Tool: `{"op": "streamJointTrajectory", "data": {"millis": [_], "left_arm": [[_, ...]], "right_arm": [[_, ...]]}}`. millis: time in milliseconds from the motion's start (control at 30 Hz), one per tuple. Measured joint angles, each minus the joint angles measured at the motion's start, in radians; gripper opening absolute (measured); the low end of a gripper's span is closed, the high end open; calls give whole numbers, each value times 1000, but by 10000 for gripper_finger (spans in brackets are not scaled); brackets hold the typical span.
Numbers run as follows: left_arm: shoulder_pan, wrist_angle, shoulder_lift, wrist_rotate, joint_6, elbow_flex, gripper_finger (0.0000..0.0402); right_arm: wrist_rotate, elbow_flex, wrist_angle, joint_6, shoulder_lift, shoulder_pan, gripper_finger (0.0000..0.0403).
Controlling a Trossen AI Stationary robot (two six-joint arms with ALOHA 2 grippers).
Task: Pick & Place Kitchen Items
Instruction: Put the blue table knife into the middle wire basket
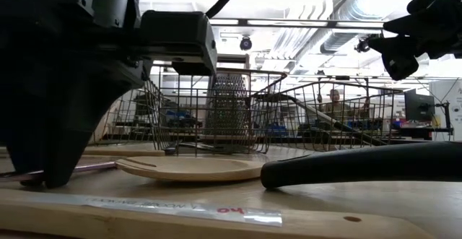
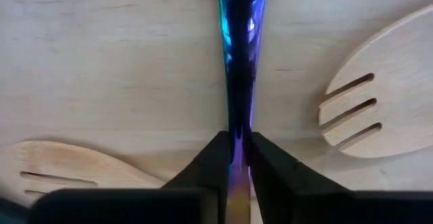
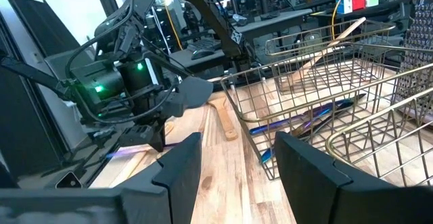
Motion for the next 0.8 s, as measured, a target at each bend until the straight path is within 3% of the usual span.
{"op": "streamJointTrajectory", "data": {"millis": [133,800], "left_arm": [[0,-8,0,23,41,-1,25],[-4,-73,7,34,151,31,25]], "right_arm": [[0,0,0,0,0,0,180],[0,0,0,0,0,0,180]]}}
